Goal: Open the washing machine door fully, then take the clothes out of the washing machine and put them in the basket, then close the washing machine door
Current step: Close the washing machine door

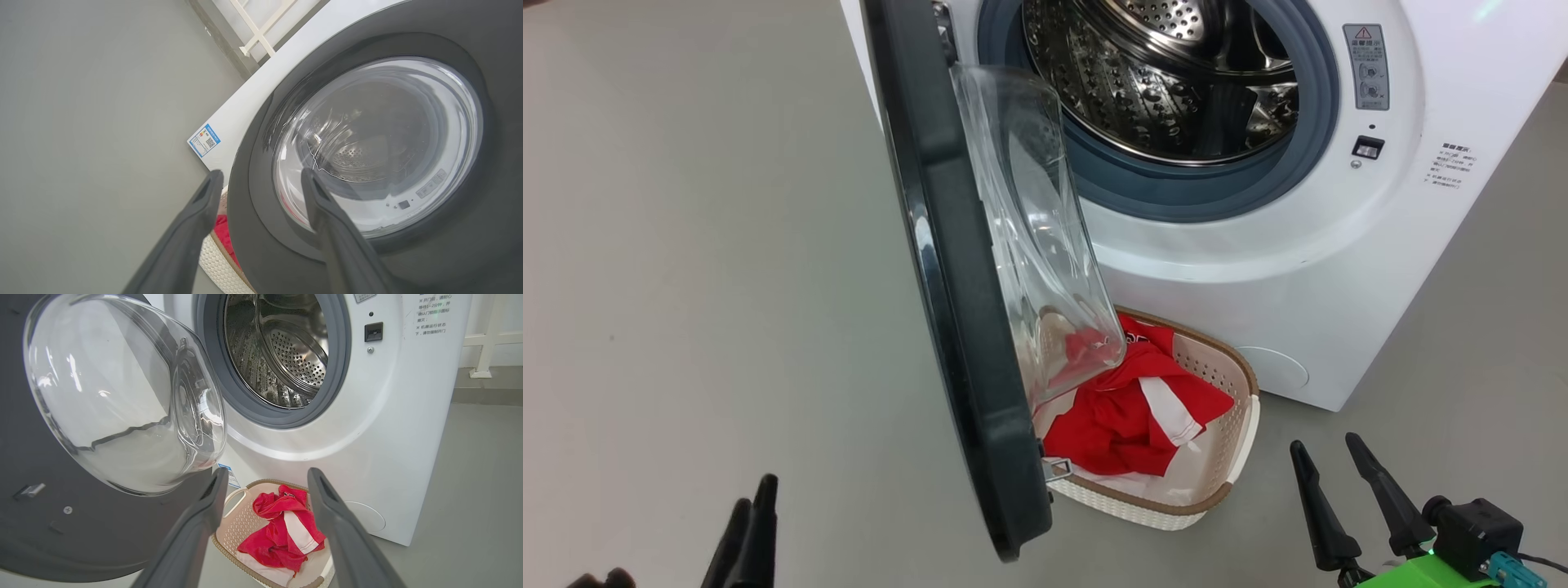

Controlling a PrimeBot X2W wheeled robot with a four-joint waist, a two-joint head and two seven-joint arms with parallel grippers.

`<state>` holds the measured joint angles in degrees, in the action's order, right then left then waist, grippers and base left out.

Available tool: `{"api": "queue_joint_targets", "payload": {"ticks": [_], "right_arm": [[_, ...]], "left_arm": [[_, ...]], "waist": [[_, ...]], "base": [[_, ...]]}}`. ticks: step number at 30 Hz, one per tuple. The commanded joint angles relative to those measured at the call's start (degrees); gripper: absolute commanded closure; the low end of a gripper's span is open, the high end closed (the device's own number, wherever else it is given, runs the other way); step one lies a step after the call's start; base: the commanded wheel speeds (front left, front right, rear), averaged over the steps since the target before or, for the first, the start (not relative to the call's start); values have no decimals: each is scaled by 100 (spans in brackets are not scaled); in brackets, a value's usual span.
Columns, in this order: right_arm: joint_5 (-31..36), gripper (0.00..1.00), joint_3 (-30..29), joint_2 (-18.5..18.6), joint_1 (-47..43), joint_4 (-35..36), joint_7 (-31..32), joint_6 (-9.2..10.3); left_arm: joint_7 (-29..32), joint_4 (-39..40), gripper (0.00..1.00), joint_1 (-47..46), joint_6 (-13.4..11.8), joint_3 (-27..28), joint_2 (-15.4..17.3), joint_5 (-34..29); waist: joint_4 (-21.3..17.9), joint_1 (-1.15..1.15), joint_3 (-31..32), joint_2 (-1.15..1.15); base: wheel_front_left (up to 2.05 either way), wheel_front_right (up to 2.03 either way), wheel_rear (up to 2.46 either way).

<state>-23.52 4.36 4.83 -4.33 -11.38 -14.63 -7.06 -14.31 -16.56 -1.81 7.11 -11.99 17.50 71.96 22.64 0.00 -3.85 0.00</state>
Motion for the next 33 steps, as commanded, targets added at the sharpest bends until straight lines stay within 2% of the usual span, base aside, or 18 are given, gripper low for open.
{"api": "queue_joint_targets", "payload": {"ticks": [1,5,9,15,20,25,33], "right_arm": [[76,0,117,45,84,129,-37,-43],[78,0,89,53,107,127,-37,-43],[83,0,74,47,120,131,-37,-43],[81,0,46,51,144,132,-37,-43],[85,0,25,54,172,131,-37,-43],[88,0,23,55,187,122,-37,-43],[92,0,3,61,200,118,-37,-43]], "left_arm": [[-66,147,0,-1,37,310,38,-150],[-67,218,0,133,37,679,-246,-1075],[-68,255,0,257,37,946,-506,-2267],[-68,374,0,379,37,1491,-972,-4431],[-68,738,0,495,37,1833,-1350,-5881],[-68,970,0,602,-54,1987,-1451,-6353],[-69,855,0,656,-194,1748,-1460,-6191]], "waist": [[1,0,-6,0],[-3,0,-21,0],[-14,0,-25,0],[-1,0,-55,0],[-1,0,-76,0],[-16,0,-80,0],[-13,0,-115,0]], "base": [[0,0,0],[0,0,0],[0,0,0],[0,0,0],[0,0,0],[0,0,0],[0,0,0]]}}
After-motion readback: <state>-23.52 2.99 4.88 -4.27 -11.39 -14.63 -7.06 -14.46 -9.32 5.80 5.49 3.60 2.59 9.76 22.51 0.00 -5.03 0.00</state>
